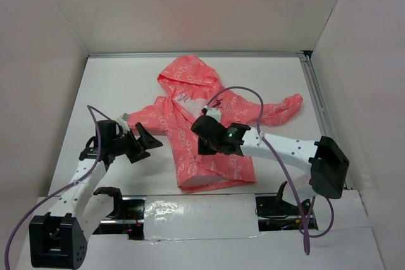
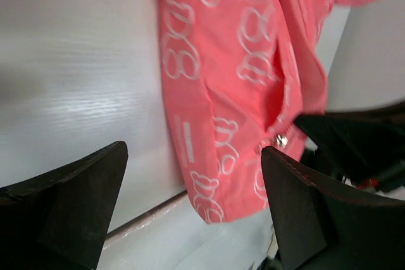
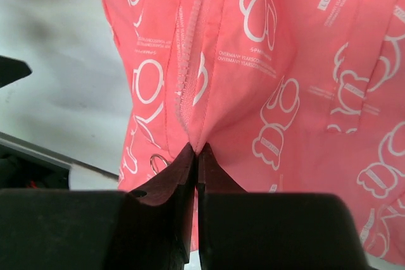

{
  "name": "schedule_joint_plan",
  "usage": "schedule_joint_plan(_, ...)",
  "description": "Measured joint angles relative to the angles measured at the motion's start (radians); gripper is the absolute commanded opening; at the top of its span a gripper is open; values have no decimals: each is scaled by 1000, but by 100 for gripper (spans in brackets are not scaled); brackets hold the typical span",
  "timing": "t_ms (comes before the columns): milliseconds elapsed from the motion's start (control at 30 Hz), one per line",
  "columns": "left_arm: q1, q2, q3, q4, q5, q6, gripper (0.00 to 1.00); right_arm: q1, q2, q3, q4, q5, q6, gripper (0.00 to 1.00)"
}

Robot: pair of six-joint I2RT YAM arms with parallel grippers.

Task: Zip up the jacket

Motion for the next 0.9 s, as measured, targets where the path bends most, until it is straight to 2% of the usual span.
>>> schedule_joint_plan(167, -122, 41, 15, 18, 22, 20, 99, -19, 72, -31, 75, -60, -50, 8)
schedule_joint_plan(367, -253, 125, 80, 50, 10, 25, 99, 1, 198, -6, 89, -70, -64, 24)
schedule_joint_plan(467, -303, 199, 107, 72, -11, 23, 99, 2, 201, -6, 97, -78, -65, 27)
schedule_joint_plan(900, -478, 438, 229, 94, -143, -49, 99, 1, 185, -21, 118, -98, -65, 25)
